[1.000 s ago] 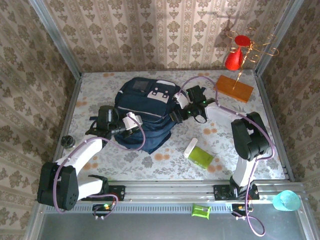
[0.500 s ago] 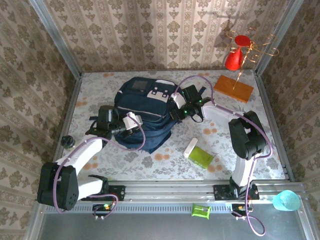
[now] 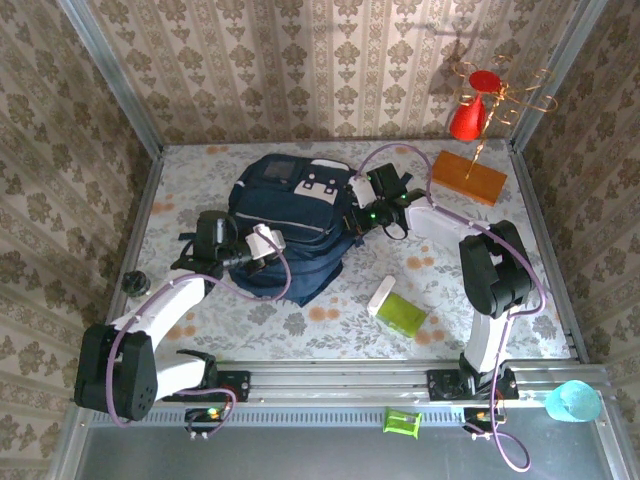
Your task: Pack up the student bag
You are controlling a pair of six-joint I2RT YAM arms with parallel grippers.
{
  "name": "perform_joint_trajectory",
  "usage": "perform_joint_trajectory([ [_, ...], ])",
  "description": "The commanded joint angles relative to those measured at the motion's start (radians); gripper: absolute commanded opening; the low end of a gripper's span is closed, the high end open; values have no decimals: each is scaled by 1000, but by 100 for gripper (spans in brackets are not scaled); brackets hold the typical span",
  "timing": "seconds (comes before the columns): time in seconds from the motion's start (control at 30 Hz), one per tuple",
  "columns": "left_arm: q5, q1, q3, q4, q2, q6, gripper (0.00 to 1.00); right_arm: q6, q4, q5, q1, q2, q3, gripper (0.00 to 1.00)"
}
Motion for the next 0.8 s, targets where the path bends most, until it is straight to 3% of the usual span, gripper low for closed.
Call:
perform_joint_trajectory([
  [0.0, -25, 17, 2, 17, -9, -7, 0, 54, -10, 71, -44, -37, -47, 0],
  [0.2, -10, 16, 2, 32, -9, -17, 0, 137, 7, 170, -46, -123, -139, 0],
  [0.5, -52, 16, 30, 53, 35, -25, 0, 337, 116, 179, -5, -285, -346, 0],
  [0.77, -44, 43, 29, 55, 47, 0, 0, 547, 191, 289, -16, -274, -410, 0],
])
